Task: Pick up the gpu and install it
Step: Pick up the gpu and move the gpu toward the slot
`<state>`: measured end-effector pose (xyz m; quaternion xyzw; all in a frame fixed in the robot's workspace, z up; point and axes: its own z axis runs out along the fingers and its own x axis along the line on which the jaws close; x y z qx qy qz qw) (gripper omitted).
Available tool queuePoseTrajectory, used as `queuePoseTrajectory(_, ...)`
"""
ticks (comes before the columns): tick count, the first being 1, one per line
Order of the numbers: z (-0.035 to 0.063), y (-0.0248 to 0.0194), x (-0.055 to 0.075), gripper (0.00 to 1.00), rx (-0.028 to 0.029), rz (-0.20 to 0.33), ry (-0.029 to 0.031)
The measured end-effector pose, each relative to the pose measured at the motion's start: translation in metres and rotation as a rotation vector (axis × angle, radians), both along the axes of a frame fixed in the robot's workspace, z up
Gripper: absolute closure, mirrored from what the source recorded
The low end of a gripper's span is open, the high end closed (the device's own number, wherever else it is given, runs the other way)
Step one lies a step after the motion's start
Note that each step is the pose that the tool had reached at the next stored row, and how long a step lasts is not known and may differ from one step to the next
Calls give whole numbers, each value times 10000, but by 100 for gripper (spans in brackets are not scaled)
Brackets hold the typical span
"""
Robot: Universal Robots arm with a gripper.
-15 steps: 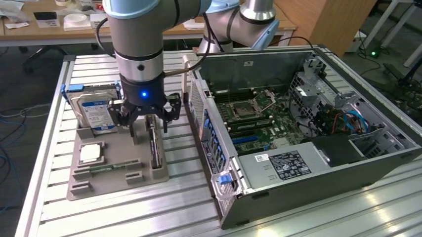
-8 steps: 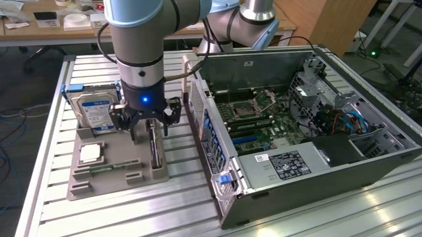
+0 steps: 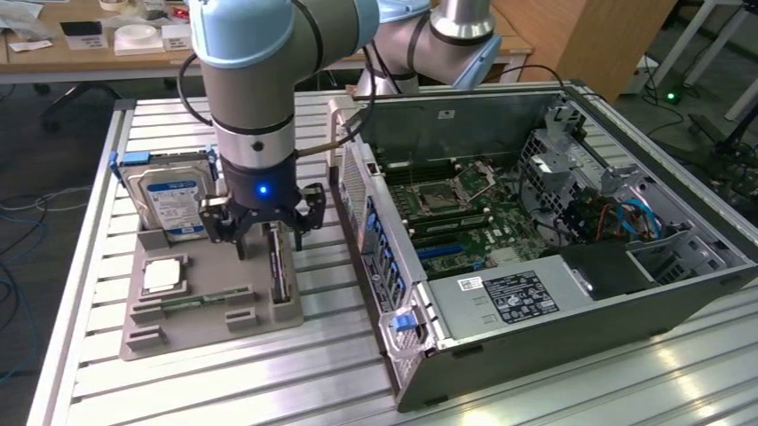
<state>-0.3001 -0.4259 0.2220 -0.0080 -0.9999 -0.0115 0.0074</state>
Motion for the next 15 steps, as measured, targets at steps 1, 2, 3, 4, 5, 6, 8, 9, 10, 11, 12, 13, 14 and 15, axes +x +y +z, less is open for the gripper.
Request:
queuePoseTrajectory(1,-18,0,0,22,0,1,0)
queuePoseTrajectory(2,-36,0,0,22,0,0,-1)
queuePoseTrajectory(3,-54,0,0,22,1,0,-1)
queuePoseTrajectory(4,-73,0,1,22,0,0,0)
queuePoseTrajectory(5,-91,-1,2,22,0,0,0)
queuePoseTrajectory(6,-108,-2,4,22,0,1,-1)
queuePoseTrajectory(8,-129,-11,12,22,0,1,0)
queuePoseTrajectory(9,-134,-13,20,22,-2,0,-1)
queuePoseTrajectory(10,-135,-14,29,22,-8,-2,0)
queuePoseTrajectory(11,-137,-15,33,22,-7,-2,0)
queuePoseTrajectory(12,-138,-16,32,22,-9,-3,1)
queuePoseTrajectory(13,-140,-15,32,22,-8,-4,2)
queuePoseTrajectory(14,-140,-16,33,22,-9,-3,1)
queuePoseTrajectory(15,-141,-15,33,22,-8,-4,1)
